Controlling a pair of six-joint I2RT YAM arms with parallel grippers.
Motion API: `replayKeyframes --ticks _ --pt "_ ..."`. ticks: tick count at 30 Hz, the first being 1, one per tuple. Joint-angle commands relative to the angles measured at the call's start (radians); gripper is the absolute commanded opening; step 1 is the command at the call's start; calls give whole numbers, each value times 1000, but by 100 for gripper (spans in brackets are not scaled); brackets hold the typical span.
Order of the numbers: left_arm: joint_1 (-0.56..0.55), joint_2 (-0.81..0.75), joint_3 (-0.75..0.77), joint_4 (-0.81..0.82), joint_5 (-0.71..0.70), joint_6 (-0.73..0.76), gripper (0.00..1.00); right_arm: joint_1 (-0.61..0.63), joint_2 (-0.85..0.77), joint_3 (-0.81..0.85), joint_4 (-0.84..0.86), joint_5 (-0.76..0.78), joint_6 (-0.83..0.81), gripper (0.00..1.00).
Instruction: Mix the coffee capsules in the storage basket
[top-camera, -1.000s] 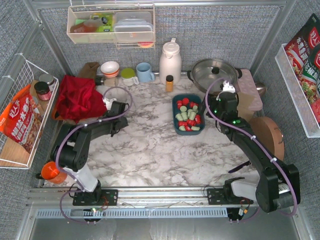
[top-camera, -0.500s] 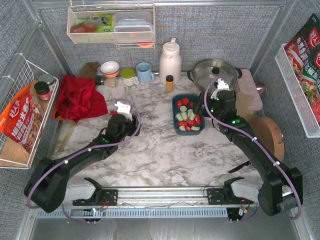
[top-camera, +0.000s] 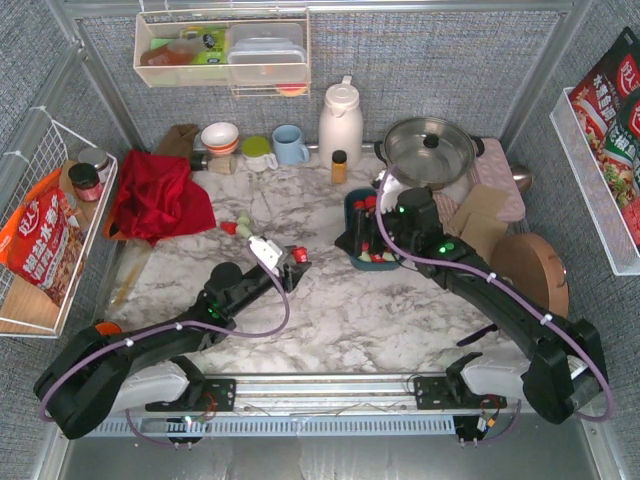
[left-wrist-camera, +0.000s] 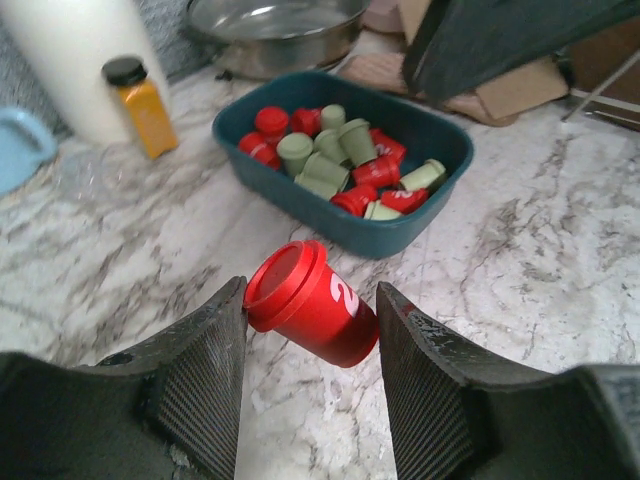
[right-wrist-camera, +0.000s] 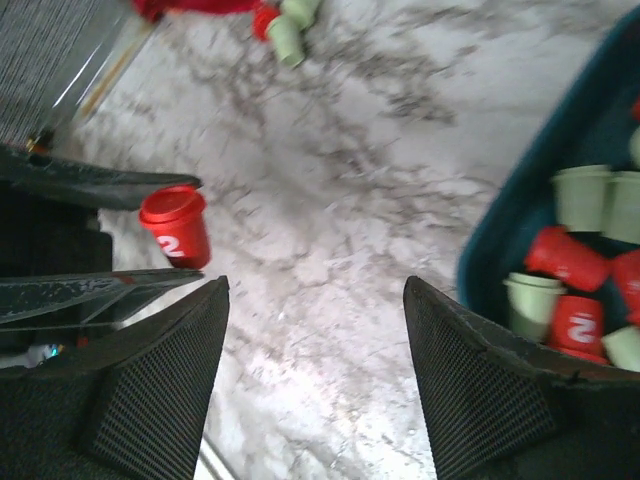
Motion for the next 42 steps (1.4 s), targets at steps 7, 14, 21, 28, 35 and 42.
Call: replayKeyframes --ticks 7,14,21,28,35,42 --pt "-76 35 -12 214 35 135 46 116 34 10 107 -164 0 72" --pt "-107 69 24 235 35 136 46 153 59 -4 149 -163 12 71" --pt "-140 95 58 241 32 143 46 173 89 -4 165 -153 10 69" --pt "-150 109 70 242 -6 143 47 181 95 -2 157 -161 8 57" --pt "-150 110 69 243 -46 142 56 182 96 7 131 -169 -2 17" --pt "-151 88 48 244 -62 127 99 183 98 18 112 -135 0 11"
